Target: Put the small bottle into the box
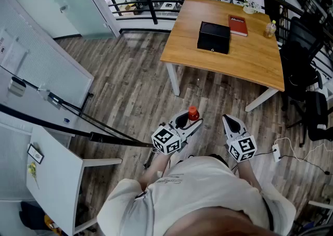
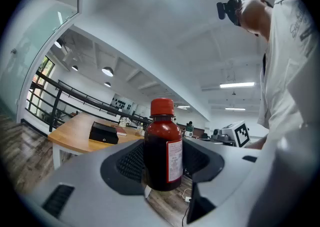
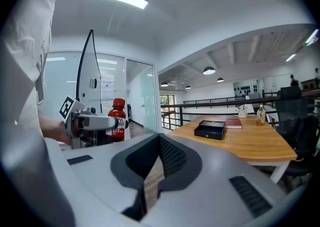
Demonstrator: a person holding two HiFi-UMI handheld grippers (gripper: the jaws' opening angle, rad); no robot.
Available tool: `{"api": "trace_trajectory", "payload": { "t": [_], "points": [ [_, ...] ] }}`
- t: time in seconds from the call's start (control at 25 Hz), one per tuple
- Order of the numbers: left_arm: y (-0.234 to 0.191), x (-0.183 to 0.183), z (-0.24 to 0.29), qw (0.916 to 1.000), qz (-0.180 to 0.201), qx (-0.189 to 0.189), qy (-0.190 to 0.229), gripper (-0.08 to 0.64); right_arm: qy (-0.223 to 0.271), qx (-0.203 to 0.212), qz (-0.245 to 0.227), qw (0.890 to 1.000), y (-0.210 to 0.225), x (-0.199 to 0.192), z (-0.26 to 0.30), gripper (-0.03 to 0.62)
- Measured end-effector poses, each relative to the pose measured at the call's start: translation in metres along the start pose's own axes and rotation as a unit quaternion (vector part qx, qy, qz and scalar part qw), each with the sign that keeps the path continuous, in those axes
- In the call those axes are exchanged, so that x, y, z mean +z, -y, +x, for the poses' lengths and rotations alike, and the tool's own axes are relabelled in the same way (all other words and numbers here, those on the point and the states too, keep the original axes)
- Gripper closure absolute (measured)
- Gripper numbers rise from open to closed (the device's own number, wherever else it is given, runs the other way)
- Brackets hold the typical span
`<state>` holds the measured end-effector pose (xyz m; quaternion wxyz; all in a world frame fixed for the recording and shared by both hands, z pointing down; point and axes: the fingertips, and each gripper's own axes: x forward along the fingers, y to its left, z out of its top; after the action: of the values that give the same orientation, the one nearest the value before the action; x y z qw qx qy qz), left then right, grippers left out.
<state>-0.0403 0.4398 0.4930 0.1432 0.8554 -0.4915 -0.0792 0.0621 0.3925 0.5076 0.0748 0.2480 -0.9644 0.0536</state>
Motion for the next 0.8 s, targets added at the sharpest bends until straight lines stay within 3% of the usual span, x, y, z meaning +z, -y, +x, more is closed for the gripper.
{"api": "trace_trajectory", "payload": {
  "t": [0.24, 0.52, 0.8],
  "points": [
    [-0.008, 0.004, 0.003, 1.0000, 0.004, -0.002, 0.008, 0.337, 0.013, -0.010, -0.023, 1.000, 0.014, 0.018, 0.006, 0.598],
    [-0.010, 0.005, 0.002, 0.9999, 0.004, -0.013, 0.005, 0.336, 0.017, -0.032, -0.017, 0.999, 0.014, 0.017, 0.003, 0.597],
    [-0.019, -0.008, 0.017, 0.9991, -0.030, -0.031, -0.003, 0.336, -0.004, -0.045, 0.008, 0.999, 0.017, 0.003, -0.006, 0.597]
  ]
}}
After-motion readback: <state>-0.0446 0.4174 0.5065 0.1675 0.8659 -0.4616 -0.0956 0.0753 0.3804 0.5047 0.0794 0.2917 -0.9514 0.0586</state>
